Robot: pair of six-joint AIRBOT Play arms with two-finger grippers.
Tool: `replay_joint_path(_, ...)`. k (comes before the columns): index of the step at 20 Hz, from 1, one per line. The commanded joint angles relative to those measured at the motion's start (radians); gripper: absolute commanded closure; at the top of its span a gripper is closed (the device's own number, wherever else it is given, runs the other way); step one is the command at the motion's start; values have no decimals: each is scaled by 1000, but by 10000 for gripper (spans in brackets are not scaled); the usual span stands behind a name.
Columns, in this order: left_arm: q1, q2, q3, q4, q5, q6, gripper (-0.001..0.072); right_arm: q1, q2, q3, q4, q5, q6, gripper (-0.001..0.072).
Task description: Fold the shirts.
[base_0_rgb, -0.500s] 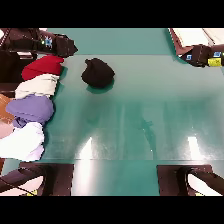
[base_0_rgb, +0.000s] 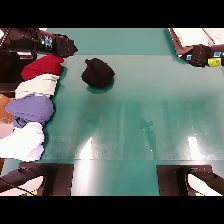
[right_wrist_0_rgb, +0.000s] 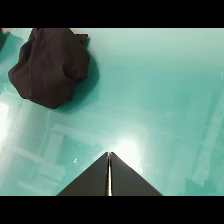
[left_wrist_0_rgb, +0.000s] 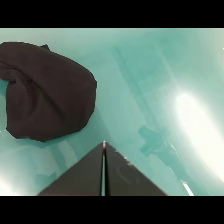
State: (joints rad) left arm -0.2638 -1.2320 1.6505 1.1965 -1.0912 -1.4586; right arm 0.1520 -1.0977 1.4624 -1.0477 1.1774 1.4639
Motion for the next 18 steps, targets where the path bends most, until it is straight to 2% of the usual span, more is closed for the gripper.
replay_joint_path(1,0,0,0,0,0,0,683,0,0,1,0,0,0,698)
replay_joint_path(4,0,0,0,-14,39,-6,682,0,0,1,2,0,0,698)
replay_joint_path(5,0,-3,0,-3,76,-5,614,0,0,1,2,0,0,697)
replay_joint_path(6,0,-12,0,21,106,-8,272,0,0,1,2,0,0,698)
replay_joint_path(7,0,-30,0,49,133,-23,73,0,0,1,2,0,0,698)
replay_joint_path(9,0,-96,0,95,152,-39,83,0,0,1,2,0,0,698)
replay_joint_path(14,0,-371,0,89,170,-64,83,0,0,1,2,0,0,697)
replay_joint_path(18,0,-562,0,-37,246,-59,83,0,0,1,2,1,0,698)
